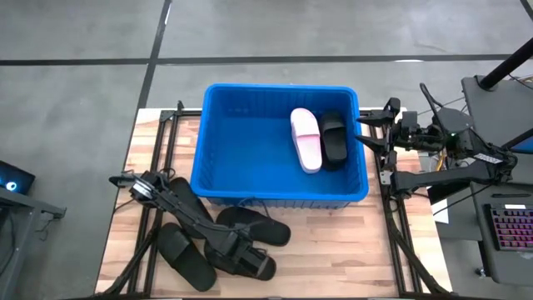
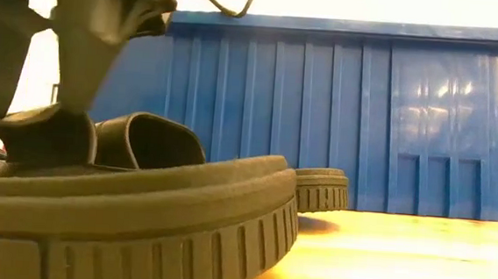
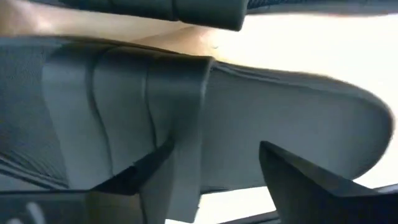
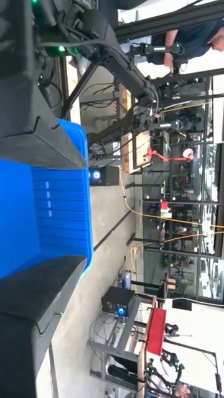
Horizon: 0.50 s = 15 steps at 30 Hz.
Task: Pick and place slides into bin
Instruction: Put the black slide into the blue container
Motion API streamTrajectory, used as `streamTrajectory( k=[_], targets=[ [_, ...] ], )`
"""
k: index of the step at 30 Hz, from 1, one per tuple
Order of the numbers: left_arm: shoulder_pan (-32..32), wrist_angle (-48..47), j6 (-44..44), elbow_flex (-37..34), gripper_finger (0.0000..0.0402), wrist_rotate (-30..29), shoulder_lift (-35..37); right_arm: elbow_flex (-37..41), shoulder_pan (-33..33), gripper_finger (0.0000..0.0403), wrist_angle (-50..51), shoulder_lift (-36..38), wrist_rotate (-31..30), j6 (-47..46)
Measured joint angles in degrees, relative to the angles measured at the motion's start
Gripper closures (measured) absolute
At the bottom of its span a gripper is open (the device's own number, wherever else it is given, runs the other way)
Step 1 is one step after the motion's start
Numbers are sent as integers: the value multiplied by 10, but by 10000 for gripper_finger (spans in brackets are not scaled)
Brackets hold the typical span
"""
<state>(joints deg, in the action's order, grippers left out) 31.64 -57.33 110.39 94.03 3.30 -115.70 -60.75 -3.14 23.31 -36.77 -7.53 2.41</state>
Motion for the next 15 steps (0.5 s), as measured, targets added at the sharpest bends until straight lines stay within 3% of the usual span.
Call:
streamTrajectory(
  k=[4, 15],
  targets=[
    [-2, -12, 17, 12, 175, -4, 0, 0, 0, 177, 0, 0, 0, 2],
    [-2, -67, 17, 1, 212, -19, 0, 0, 0, 177, 0, 0, 0, 2]
  ],
)
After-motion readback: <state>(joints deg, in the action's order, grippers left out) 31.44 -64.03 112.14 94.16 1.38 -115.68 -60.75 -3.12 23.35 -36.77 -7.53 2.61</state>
